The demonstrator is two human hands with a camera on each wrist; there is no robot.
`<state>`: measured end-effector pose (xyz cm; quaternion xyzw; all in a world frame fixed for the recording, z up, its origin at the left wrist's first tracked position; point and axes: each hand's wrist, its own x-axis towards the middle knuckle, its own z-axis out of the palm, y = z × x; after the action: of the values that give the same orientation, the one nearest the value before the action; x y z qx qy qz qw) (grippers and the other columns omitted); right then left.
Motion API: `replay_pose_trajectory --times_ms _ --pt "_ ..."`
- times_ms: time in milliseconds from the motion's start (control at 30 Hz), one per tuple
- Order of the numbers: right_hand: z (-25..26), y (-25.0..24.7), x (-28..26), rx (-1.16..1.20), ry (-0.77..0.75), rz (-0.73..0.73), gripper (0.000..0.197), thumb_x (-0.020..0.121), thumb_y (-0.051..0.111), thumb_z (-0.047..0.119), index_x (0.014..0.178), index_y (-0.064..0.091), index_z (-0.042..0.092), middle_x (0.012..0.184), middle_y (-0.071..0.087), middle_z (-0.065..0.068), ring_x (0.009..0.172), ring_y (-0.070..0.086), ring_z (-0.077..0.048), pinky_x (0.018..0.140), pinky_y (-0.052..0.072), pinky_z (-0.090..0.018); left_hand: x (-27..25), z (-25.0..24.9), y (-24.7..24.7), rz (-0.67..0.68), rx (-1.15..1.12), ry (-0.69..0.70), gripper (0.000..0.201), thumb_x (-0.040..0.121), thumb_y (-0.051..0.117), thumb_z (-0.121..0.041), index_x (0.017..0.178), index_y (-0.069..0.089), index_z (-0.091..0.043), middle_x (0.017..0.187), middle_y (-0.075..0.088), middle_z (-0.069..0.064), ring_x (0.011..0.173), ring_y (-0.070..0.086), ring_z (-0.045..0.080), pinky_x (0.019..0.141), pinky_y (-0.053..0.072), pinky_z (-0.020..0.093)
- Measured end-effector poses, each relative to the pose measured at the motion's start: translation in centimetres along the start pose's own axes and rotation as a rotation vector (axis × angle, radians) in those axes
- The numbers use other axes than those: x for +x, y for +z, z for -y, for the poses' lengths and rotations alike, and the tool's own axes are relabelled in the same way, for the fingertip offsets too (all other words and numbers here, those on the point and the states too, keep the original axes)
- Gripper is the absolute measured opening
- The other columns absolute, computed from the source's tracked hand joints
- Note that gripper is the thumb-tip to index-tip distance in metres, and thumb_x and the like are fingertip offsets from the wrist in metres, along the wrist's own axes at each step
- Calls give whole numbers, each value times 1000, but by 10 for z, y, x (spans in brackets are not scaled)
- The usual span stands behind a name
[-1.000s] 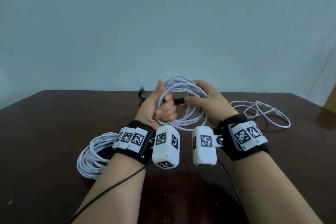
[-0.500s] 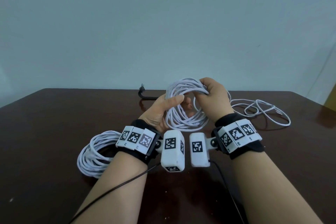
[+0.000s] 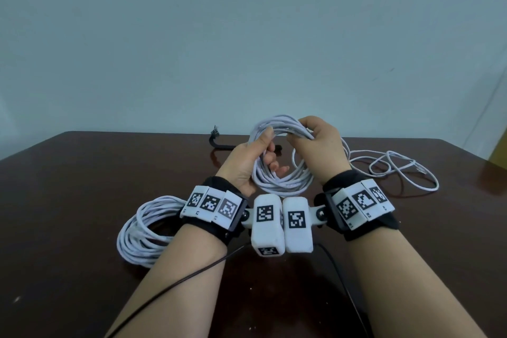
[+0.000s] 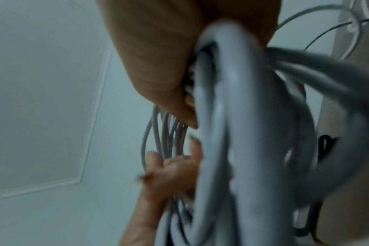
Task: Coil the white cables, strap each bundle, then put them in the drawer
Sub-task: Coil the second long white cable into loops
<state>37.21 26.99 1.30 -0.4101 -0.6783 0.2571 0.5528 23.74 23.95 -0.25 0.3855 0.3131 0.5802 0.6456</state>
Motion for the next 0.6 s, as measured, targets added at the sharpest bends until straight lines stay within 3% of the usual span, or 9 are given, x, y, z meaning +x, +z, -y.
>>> replay_pose_trajectory --times_ms 67,133,167,233,267,333,433,500,600 --pt "-2 -2 1 -6 11 -15 7 85 56 1 81 59 5 59 49 -4 54 42 -15 52 35 -22 -5 0 -3 172 -96 -56 30 62 82 -34 62 66 -9 62 64 6 62 67 20 64 58 35" --pt "-4 -6 2 -1 24 -26 8 85 54 0 81 60 4 62 53 -8 58 47 -19 56 38 -27 -9 1 -7 326 -29 -29 39 44 92 -29 72 75 -8 85 73 12 82 72 24 70 59 37" --pt "-5 -8 2 -1 29 -34 9 85 54 0 82 61 5 62 54 -8 58 48 -19 56 38 -26 -9 2 -9 364 -6 -19 47 40 94 -27 78 76 -7 90 73 14 85 72 26 70 59 38" --pt "-4 -9 1 -14 24 -46 11 85 54 1 81 61 8 58 52 -4 54 46 -16 51 37 -22 -7 4 -12 308 -23 -4 58 34 96 -24 81 70 -4 85 73 16 79 72 28 65 59 40" --pt "-4 -9 1 -16 13 -47 13 85 54 1 79 60 11 57 51 -2 53 44 -15 50 36 -20 -4 6 -12 269 -50 4 54 38 95 -26 79 67 -3 76 71 15 71 72 27 61 58 39" --pt "-2 -7 1 -24 -12 -36 18 86 56 3 73 57 16 56 48 2 49 43 -8 48 34 -17 -1 5 -7 204 -150 30 30 62 80 -33 66 64 -7 56 63 7 53 66 20 58 57 33" --pt "3 -4 1 33 4 29 7 86 65 18 84 59 14 61 56 1 47 50 0 51 41 -15 4 1 -4 96 -253 33 42 85 52 -42 54 55 -14 36 41 -7 30 41 6 46 47 18" --pt "3 -4 1 62 56 62 30 83 68 36 103 56 18 81 65 -4 66 60 -7 61 49 -24 5 -3 -6 87 -320 7 53 92 45 -48 51 51 -15 30 33 -7 24 31 3 40 38 16" --pt "8 -5 -2 44 81 161 63 77 49 63 120 47 17 100 65 -10 82 66 -28 65 54 -41 4 -6 -10 89 -303 -12 63 92 41 -54 43 45 -16 27 29 -7 21 27 5 36 32 15"
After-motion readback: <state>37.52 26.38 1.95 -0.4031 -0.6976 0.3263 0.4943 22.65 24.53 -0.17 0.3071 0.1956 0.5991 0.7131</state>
